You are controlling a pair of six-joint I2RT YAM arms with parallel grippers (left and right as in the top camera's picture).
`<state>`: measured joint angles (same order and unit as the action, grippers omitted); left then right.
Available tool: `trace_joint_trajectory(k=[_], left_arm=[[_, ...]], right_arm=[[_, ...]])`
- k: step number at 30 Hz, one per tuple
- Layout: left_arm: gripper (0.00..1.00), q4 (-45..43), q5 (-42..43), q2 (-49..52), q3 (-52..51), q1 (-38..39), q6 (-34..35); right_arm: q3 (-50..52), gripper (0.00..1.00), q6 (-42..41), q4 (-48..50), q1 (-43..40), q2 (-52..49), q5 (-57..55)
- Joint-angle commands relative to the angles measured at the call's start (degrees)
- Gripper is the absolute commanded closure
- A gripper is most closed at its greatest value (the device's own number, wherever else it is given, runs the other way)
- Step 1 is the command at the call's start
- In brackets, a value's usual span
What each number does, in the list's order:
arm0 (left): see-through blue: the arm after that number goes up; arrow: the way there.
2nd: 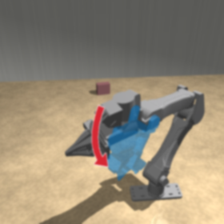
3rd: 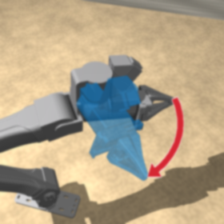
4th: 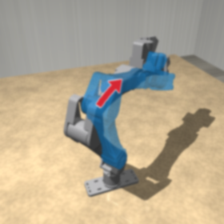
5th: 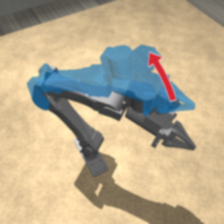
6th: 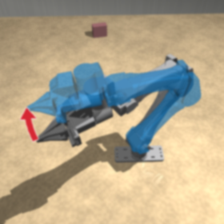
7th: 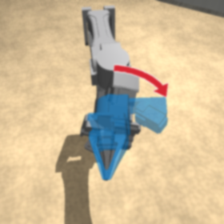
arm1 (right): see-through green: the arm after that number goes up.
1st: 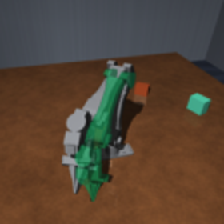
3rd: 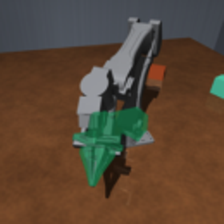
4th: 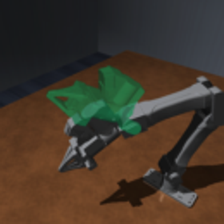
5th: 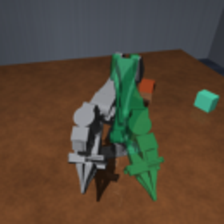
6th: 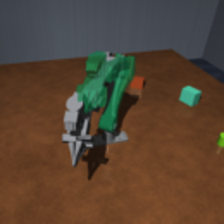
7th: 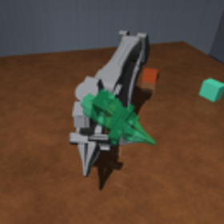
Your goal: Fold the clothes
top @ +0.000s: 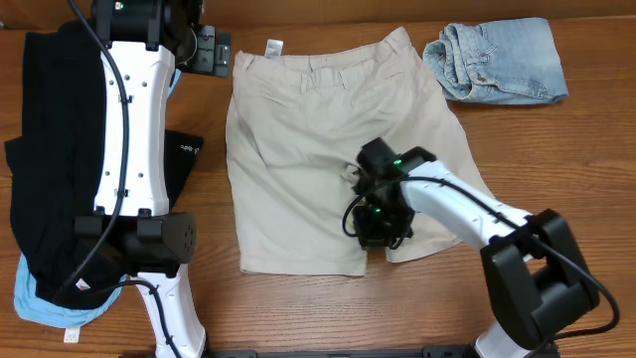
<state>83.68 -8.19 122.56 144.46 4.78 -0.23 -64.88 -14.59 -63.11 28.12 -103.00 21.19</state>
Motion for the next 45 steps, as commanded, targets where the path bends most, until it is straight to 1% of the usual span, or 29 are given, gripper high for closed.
trace_joint_trajectory(k=[1,3,10,12,16,17,18,19,20,21,22,23,25,27,29,31,37,39,41,45], left_arm=[[0.00,-0.83,0.81,0.46,-0.04,0.11,-1.16],[0.00,-1.25,1.01,0.70,-0.04,0.11,-1.18],[0.00,-2.08,4.24,4.94,-0.07,0.11,-3.85],[0.00,-2.73,5.18,6.99,-0.07,0.11,-5.01],[0.00,-4.31,8.09,11.54,-0.07,0.11,-8.26],[0.00,-4.63,9.55,12.81,-0.07,0.15,-9.40],[0.00,-4.72,11.28,13.81,-0.07,0.20,-10.95],[0.00,-4.81,13.18,15.04,-0.07,0.28,-12.87],[0.00,-4.85,15.15,16.20,-0.07,0.44,-15.06],[0.00,-4.81,16.94,17.14,-0.07,0.61,-17.49],[0.00,-4.55,18.99,18.27,-0.07,0.92,-20.83],[0.00,-4.15,20.55,19.21,-0.07,1.27,-23.74],[0.02,-2.91,22.69,21.29,-0.07,2.19,-29.66],[0.05,-2.05,22.86,23.12,-0.09,3.19,-32.17],[0.10,-1.22,22.86,24.74,-0.09,4.11,-34.49],[0.13,-0.90,22.73,26.14,-0.07,4.92,-35.43],[0.12,0.46,22.36,28.57,-0.15,7.43,-38.86],[0.14,0.28,20.72,28.79,-0.26,7.96,-39.04],[0.22,0.37,18.40,28.81,-0.37,8.09,-38.84],[0.46,0.50,14.64,28.81,-0.37,7.98,-36.61]], right_arm=[[0.00,0.96,-0.48,-2.67,-4.57,4.76,0.96],[0.00,0.96,-0.46,-4.98,-8.20,7.52,0.79],[0.00,0.96,-0.20,-13.62,-25.64,19.85,-2.40],[0.00,0.96,1.44,-15.50,-29.53,22.84,-2.91],[0.00,0.96,2.89,-17.97,-34.10,26.82,-3.85],[0.00,0.90,2.86,-18.29,-34.73,27.36,-4.28],[0.00,0.80,2.86,-18.51,-35.17,27.69,-4.85],[0.00,0.67,2.82,-18.62,-35.65,27.85,-5.40],[0.00,0.59,2.62,-18.53,-36.11,27.85,-5.64],[0.00,0.48,2.62,-18.23,-36.59,27.82,-5.68],[0.00,0.43,2.62,-17.90,-36.92,27.82,-5.68],[-0.02,0.41,2.62,-17.46,-37.22,27.85,-5.68],[-0.11,0.41,2.60,-16.37,-37.86,27.85,-5.51],[-0.11,0.41,2.60,-15.52,-38.07,27.85,-5.22],[-0.11,0.41,2.60,-14.71,-38.10,27.85,-4.57],[-0.11,0.41,2.60,-14.34,-38.10,27.85,-4.57],[-0.11,0.41,2.62,-13.22,-38.10,27.85,-4.55],[-0.11,0.41,2.62,-13.00,-38.10,27.82,-4.55],[-0.11,0.41,2.62,-12.94,-38.10,27.82,-4.57],[-0.11,0.41,2.60,-12.33,-38.10,27.82,-4.55]])
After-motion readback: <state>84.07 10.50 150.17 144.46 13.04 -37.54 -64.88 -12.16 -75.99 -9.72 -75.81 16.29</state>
